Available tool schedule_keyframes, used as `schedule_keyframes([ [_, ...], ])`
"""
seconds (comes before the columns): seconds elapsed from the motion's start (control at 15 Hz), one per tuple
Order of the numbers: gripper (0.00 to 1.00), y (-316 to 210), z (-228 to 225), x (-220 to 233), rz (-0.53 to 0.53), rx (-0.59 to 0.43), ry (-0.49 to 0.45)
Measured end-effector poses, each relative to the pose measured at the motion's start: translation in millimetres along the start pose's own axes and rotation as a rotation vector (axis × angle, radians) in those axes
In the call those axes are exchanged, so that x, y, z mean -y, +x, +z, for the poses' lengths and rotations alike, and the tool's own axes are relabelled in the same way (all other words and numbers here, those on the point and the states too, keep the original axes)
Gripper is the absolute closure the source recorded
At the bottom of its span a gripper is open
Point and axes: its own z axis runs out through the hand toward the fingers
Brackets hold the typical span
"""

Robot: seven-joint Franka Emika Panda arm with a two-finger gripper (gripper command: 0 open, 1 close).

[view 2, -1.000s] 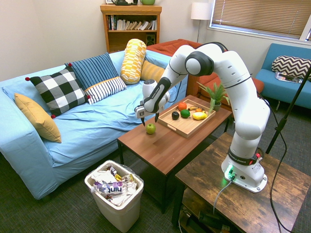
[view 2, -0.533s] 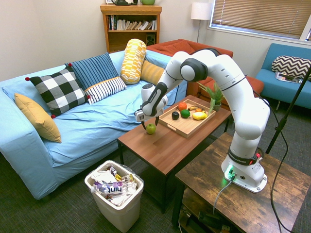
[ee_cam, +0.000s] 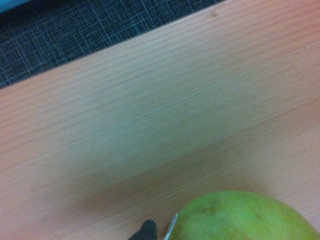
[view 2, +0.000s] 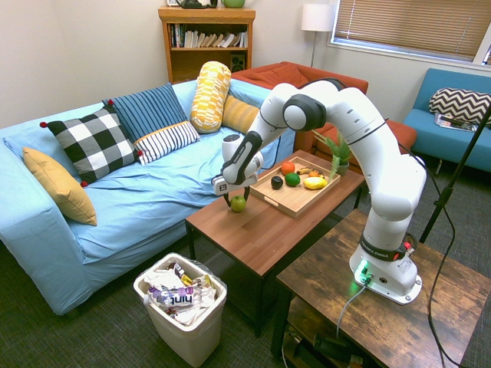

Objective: Put the apple in the tray

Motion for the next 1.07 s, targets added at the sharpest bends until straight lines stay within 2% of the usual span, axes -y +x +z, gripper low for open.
schedule_keyframes([
  [0.27,1.0,2.8,-7.7,3.6,-0.001,0.003,0.011],
  [0.53,1.0,40.5,-62.6,1.9,0.026,-0.024,0.077],
  [0.8,1.0,120.4,-108.9,-59.4,0.103,-0.051,0.095],
  [1.07,1.0,188.3,-104.7,-143.1,0.199,-0.054,0.053],
])
